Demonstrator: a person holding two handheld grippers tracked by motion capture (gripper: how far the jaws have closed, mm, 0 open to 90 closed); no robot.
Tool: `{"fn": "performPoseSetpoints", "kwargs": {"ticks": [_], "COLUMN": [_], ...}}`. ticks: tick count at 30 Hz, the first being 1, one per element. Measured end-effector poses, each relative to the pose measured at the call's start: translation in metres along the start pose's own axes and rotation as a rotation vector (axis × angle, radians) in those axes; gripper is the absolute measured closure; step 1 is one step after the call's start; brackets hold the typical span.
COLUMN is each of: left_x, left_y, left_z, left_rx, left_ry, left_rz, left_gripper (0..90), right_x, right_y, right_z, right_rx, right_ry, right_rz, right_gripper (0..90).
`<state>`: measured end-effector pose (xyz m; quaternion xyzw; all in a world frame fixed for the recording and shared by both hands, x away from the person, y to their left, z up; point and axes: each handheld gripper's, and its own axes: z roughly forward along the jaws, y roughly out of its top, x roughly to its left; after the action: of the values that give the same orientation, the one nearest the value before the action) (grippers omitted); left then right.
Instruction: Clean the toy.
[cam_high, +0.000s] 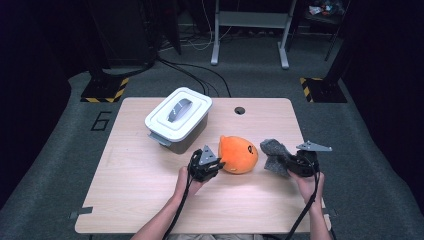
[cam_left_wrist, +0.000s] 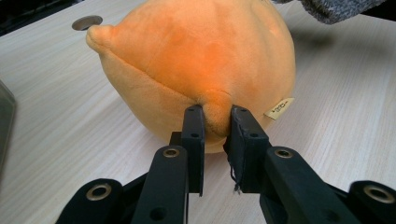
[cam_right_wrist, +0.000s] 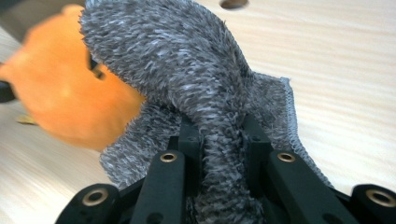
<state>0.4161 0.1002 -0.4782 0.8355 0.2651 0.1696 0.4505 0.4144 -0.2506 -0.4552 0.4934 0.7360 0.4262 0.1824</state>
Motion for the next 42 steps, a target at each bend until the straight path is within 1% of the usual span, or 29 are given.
{"fn": "performPoseSetpoints", "kwargs": {"ticks": [1, 4, 8, 10, 12, 15, 23, 30, 34, 35, 41, 42], "left_x": [0.000, 0.000, -0.001, -0.001, -0.002, -0.004, -0.005, -0.006, -0.007, -0.007, -0.006, -0.006], "left_y": [0.000, 0.000, 0.002, 0.003, 0.004, 0.006, 0.008, 0.012, 0.014, 0.014, 0.015, 0.015], "left_z": [0.000, 0.000, 0.000, 0.000, 0.000, 0.000, 0.001, 0.002, 0.002, 0.003, 0.004, 0.004], "left_rx": [0.000, -0.002, 0.000, -0.004, -0.007, -0.008, -0.018, -0.019, -0.027, -0.031, -0.039, -0.039], "left_ry": [0.000, -0.003, -0.007, -0.004, -0.010, -0.004, 0.003, -0.002, -0.013, -0.017, -0.018, -0.017], "left_rz": [0.000, 0.002, 0.022, 0.023, 0.030, 0.046, 0.052, 0.071, 0.079, 0.075, 0.076, 0.082], "left_gripper": [76.9, 76.9, 77.0, 77.1, 77.3, 77.5, 77.8, 78.0, 78.1, 78.0, 78.2, 78.2], "right_x": [0.003, 0.011, 0.023, 0.029, 0.035, 0.043, 0.064, 0.084, 0.092, 0.094, 0.102, 0.103], "right_y": [0.003, 0.012, 0.024, 0.030, 0.035, 0.041, 0.057, 0.067, 0.069, 0.070, 0.071, 0.071], "right_z": [0.000, 0.002, 0.004, 0.006, 0.007, 0.009, 0.017, 0.029, 0.035, 0.036, 0.044, 0.044], "right_rx": [-0.006, -0.016, -0.025, -0.028, -0.033, -0.038, -0.029, -0.013, -0.007, -0.006, -0.007, -0.007], "right_ry": [0.014, 0.031, 0.054, 0.066, 0.075, 0.092, 0.111, 0.128, 0.130, 0.128, 0.126, 0.126], "right_rz": [-0.006, -0.026, -0.047, -0.067, -0.073, -0.090, -0.136, -0.176, -0.183, -0.184, -0.192, -0.189], "right_gripper": [74.6, 74.4, 74.2, 74.1, 74.1, 73.9, 73.2, 72.8, 72.5, 72.5, 72.3, 72.1]}}
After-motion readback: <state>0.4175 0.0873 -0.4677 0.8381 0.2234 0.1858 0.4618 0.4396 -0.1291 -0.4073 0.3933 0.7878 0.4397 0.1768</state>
